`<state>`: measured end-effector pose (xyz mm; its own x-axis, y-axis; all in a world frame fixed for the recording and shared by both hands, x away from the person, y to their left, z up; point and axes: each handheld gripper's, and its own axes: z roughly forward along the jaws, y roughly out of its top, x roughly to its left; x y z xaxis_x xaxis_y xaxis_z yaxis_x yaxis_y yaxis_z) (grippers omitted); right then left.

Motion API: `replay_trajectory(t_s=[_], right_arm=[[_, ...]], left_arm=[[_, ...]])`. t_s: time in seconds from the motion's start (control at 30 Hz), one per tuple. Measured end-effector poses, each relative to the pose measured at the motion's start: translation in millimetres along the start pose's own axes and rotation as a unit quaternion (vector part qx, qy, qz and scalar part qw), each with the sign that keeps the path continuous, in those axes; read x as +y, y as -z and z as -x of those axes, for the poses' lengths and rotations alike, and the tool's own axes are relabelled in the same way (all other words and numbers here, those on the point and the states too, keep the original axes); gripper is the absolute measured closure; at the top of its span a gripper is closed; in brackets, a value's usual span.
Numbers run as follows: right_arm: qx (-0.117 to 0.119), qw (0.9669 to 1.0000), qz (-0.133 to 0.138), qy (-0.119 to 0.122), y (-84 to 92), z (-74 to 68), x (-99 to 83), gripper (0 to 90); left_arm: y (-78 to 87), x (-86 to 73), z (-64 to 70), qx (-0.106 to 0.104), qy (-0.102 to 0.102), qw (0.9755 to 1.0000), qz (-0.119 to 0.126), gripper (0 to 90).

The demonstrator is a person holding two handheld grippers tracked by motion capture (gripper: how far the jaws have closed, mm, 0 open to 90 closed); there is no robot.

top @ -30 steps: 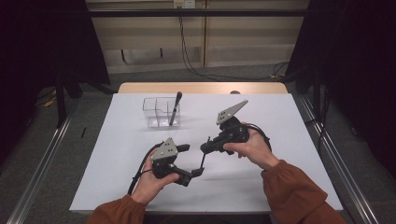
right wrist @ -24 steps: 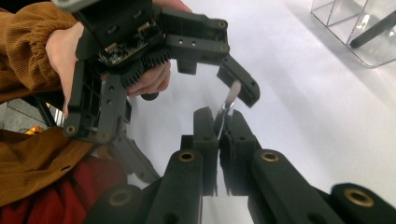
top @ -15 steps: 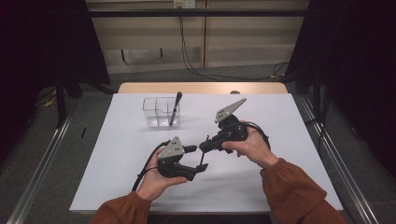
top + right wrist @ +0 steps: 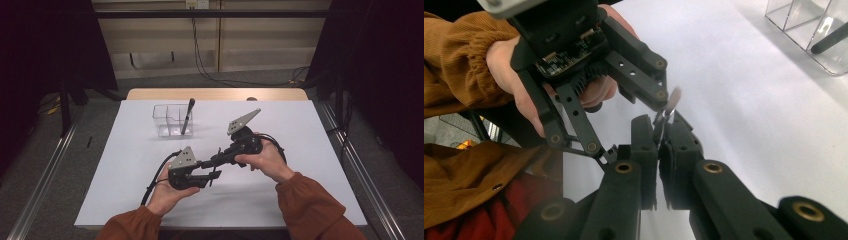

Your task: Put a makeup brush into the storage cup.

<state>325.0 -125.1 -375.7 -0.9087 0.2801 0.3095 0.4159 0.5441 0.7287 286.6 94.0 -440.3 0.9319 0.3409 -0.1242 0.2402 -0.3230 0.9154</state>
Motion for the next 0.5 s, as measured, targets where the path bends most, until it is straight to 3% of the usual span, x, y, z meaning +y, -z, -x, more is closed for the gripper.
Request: replay_trajectory(t_s=[0.13, 0.5], right_arm=[[0.001, 1.0000, 0.002, -0.002, -1.4, 0.3, -1.9, 86.0], [0.007, 0.9999, 0.011, -0.004, -1.4, 1.3, -4.9, 86.0]], left_arm=[[-0.2, -0.1, -0.5, -0.001, -0.006, 1.0000, -0.006, 68.2], [0.8, 0.7, -0.6, -0.015, 0.012, 0.9998, -0.008, 81.1]])
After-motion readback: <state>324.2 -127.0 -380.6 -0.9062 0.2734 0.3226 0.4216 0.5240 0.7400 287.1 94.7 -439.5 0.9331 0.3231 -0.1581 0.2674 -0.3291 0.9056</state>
